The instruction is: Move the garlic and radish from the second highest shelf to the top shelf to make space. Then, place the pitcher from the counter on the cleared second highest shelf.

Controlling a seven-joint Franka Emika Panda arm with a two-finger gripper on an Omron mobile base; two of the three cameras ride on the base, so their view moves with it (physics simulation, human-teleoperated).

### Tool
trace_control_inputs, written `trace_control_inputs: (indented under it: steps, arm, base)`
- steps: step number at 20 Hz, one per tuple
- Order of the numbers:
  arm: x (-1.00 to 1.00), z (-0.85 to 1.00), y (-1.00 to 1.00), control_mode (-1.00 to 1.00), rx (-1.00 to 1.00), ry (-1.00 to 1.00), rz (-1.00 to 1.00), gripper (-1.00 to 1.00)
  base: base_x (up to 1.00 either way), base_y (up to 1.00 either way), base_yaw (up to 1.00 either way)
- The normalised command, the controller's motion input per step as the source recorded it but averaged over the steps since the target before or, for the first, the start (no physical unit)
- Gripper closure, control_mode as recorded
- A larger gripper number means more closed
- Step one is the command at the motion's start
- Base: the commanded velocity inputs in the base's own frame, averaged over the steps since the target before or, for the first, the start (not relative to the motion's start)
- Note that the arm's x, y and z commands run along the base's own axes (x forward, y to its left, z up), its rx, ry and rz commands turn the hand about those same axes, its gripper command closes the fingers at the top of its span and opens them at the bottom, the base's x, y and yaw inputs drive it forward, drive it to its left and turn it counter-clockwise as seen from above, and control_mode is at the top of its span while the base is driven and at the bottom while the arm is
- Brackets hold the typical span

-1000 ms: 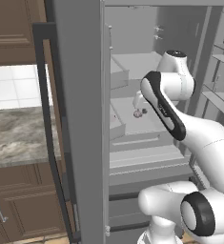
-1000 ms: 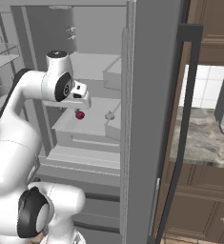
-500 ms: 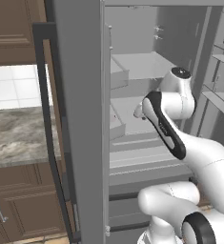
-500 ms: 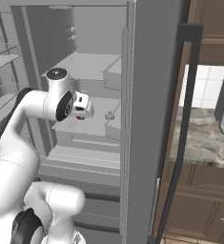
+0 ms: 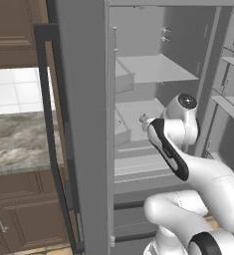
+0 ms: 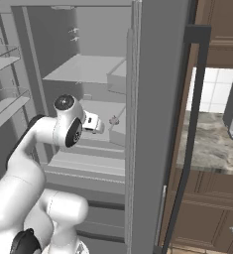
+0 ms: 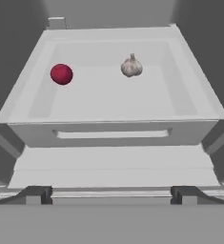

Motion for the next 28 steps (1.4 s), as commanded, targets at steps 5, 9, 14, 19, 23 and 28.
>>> trace_control_inputs:
  steps: [5, 9, 14, 19, 23, 28]
  arm:
    - [0.48, -0.12, -0.08, -1.0, 0.0, 0.0, -0.04, -1.0]
    - [0.44, -0.09, -0.05, -1.0, 0.0, -0.01, 0.0, -1.0]
    - [0.46, -0.12, -0.16, -1.0, 0.0, 0.0, 0.0, -1.0]
    - [0.42, -0.12, -0.13, -1.0, 0.0, 0.0, 0.0, -1.0]
    - [0.4, -0.06, -0.05, -1.0, 0.0, 0.0, 0.0, -1.0]
    - [0.34, -0.12, -0.13, -1.0, 0.0, 0.0, 0.0, -1.0]
  base:
    - [0.0, 0.0, 0.0]
    - [0.0, 0.0, 0.0]
    - [0.0, 0.0, 0.0]
    - [0.0, 0.0, 0.0]
    - [0.0, 0.0, 0.0]
    - [0.0, 0.0, 0.0]
